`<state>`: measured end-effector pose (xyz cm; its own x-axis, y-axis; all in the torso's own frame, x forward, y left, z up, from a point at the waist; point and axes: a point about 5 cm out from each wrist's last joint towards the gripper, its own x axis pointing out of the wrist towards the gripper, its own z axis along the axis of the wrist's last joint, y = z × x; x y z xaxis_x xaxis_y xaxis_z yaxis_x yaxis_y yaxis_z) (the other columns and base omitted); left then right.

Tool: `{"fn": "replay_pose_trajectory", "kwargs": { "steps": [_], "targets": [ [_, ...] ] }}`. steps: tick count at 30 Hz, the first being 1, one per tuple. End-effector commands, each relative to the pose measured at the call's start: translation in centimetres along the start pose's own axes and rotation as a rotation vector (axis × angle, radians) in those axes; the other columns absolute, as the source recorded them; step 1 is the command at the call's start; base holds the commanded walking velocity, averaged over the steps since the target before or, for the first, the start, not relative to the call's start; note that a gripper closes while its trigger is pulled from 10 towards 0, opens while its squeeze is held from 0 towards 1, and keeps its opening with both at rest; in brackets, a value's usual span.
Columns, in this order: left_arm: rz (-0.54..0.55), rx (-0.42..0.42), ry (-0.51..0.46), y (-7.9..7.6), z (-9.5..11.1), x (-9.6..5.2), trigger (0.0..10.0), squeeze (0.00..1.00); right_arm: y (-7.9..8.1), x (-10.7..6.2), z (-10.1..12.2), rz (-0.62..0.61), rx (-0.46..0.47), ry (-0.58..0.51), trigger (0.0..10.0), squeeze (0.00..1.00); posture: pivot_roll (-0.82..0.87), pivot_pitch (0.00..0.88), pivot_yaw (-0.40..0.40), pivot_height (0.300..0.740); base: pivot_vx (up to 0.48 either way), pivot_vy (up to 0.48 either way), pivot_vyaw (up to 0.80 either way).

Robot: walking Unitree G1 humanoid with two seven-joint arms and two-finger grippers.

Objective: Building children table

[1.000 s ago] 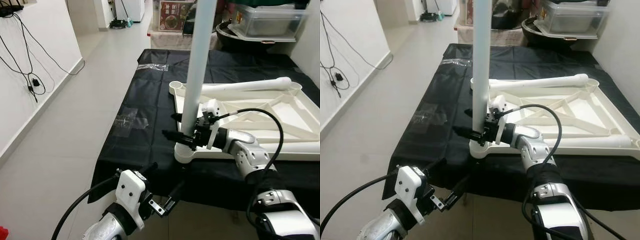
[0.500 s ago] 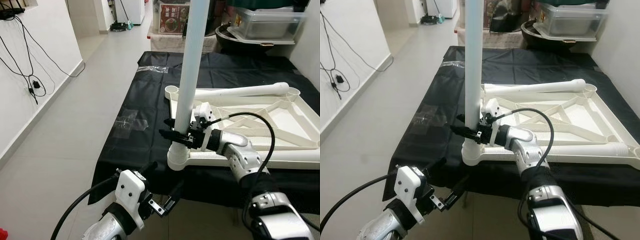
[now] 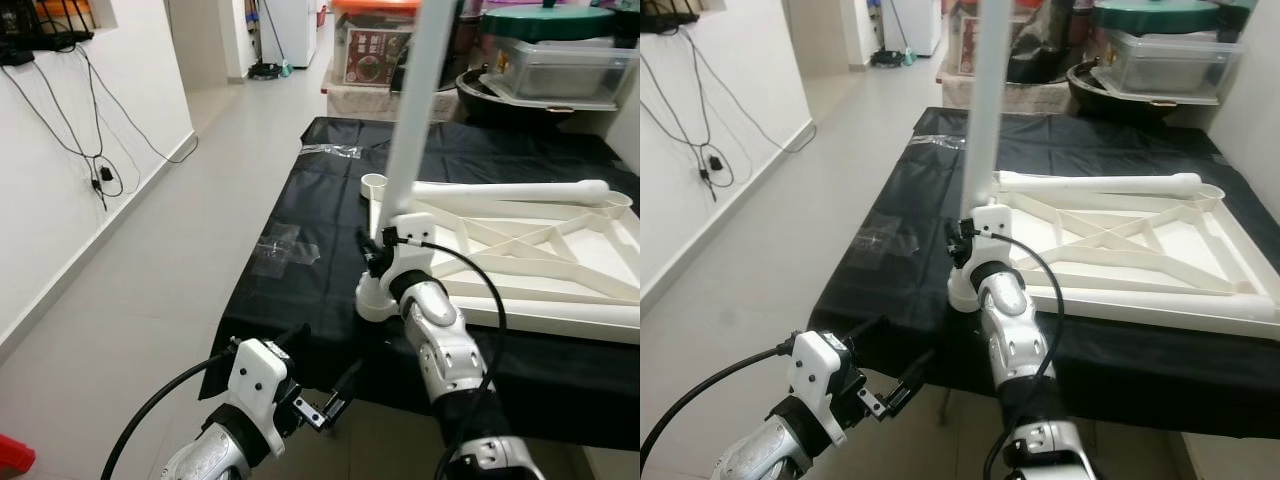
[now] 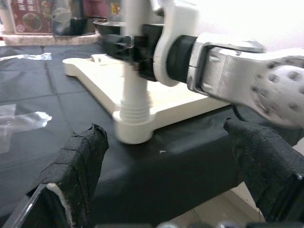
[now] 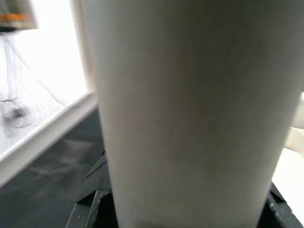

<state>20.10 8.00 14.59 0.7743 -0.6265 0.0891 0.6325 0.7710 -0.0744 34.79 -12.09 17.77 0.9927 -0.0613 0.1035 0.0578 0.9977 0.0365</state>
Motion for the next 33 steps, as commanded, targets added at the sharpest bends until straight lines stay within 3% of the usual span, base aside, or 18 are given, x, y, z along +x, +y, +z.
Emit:
{"fn": "replay_pose_trajectory", "kwargs": {
  "steps": [1,2,4,10,11,14,15,17,18,23,24,25,26,28,30,31,32,33],
  "targets": [
    [-0.003,-0.004,0.008,0.0,-0.3,0.0,10.0,0.0,-2.4,-0.9,-0.4,-0.249,0.005,0.026,0.0,0.0,0.09,0.086,0.006,0.74,0.0,0.0,0.0],
    [-0.003,-0.004,0.008,0.0,-0.3,0.0,10.0,0.0,-2.4,-0.9,-0.4,-0.249,0.005,0.026,0.0,0.0,0.09,0.086,0.006,0.74,0.0,0.0,0.0],
    [-0.001,-0.006,0.008,-0.1,-0.4,0.1,10.0,0.0,-1.2,-1.8,-0.9,-0.394,0.054,0.062,0.0,0.0,0.09,0.086,0.004,0.74,0.0,0.0,0.0],
    [0.002,-0.007,0.008,-0.1,-0.5,0.1,10.0,0.0,0.1,-1.9,-1.3,-0.414,0.092,0.089,0.2,0.0,0.09,0.089,0.0,0.74,0.0,0.0,0.0],
    [0.003,-0.009,0.009,-0.1,-0.6,0.1,10.0,0.0,0.7,-1.7,-1.1,-0.351,0.119,0.077,10.0,0.0,0.08,0.09,0.001,0.74,0.0,0.0,0.0],
    [0.004,-0.01,0.009,-0.1,-0.6,0.1,10.0,0.0,1.1,-1.5,-0.9,-0.314,0.132,0.066,10.0,0.0,0.08,0.09,0.001,0.74,0.0,0.0,0.0],
    [0.004,-0.011,0.01,-0.1,-0.6,0.1,10.0,0.0,1.4,-1.4,-0.5,-0.265,0.131,0.048,10.0,1.0,0.08,0.088,0.001,0.74,0.0,0.0,0.0],
    [0.003,-0.012,0.01,0.0,-0.7,0.1,10.0,0.0,1.5,-1.3,-0.1,-0.224,0.122,0.027,10.0,1.0,0.08,0.089,0.003,0.74,0.0,0.0,0.0],
    [0.001,-0.012,0.012,0.0,-0.7,0.1,10.0,0.0,1.4,-1.1,0.2,-0.176,0.12,0.005,10.0,0.0,0.08,0.087,0.003,0.74,0.0,0.0,0.0],
    [0.001,-0.011,0.013,0.1,-0.8,0.2,10.0,0.0,1.3,-0.7,0.6,-0.043,0.147,-0.009,10.0,0.0,0.08,0.086,0.002,0.74,0.0,0.0,0.0],
    [0.002,-0.01,0.012,0.1,-0.8,0.2,10.0,0.0,0.7,-0.3,0.7,0.139,0.21,-0.027,10.0,0.0,0.08,0.086,0.002,0.74,0.0,0.0,0.0],
    [0.002,-0.01,0.012,0.1,-0.8,0.2,10.0,0.0,0.7,-0.3,0.7,0.139,0.21,-0.027,10.0,0.0,0.08,0.086,0.002,0.74,0.0,0.0,0.0],
    [0.001,-0.009,0.012,0.1,-0.8,0.2,10.0,0.0,0.3,-0.2,0.8,0.239,0.219,-0.035,10.0,0.0,0.08,0.084,0.002,0.74,0.0,0.0,0.0],
    [0.001,-0.009,0.012,0.1,-0.8,0.3,10.0,0.0,0.0,-0.1,0.9,0.293,0.221,-0.039,10.0,0.0,0.08,0.084,0.002,0.74,0.0,0.0,0.0],
    [0.0,-0.01,0.01,0.1,-0.8,0.3,10.0,0.0,-0.5,0.0,0.7,0.568,0.186,0.025,10.0,0.0,0.08,0.081,0.003,0.74,0.0,0.0,0.0],
    [0.0,-0.01,0.01,0.1,-0.8,0.3,10.0,0.0,-0.5,0.0,0.7,0.568,0.186,0.025,10.0,0.0,0.08,0.081,0.003,0.74,0.0,0.0,0.0],
    [-0.002,-0.01,0.009,0.1,-0.8,0.3,10.0,0.0,-0.6,0.0,0.8,0.702,0.18,0.048,10.0,0.0,0.08,0.078,0.0,0.74,0.0,0.0,0.0],
    [-0.002,-0.01,0.009,0.1,-0.8,0.3,10.0,0.0,-0.6,0.0,0.8,0.702,0.18,0.048,10.0,0.0,0.08,0.078,0.0,0.74,0.0,0.0,0.0]
  ]
}}
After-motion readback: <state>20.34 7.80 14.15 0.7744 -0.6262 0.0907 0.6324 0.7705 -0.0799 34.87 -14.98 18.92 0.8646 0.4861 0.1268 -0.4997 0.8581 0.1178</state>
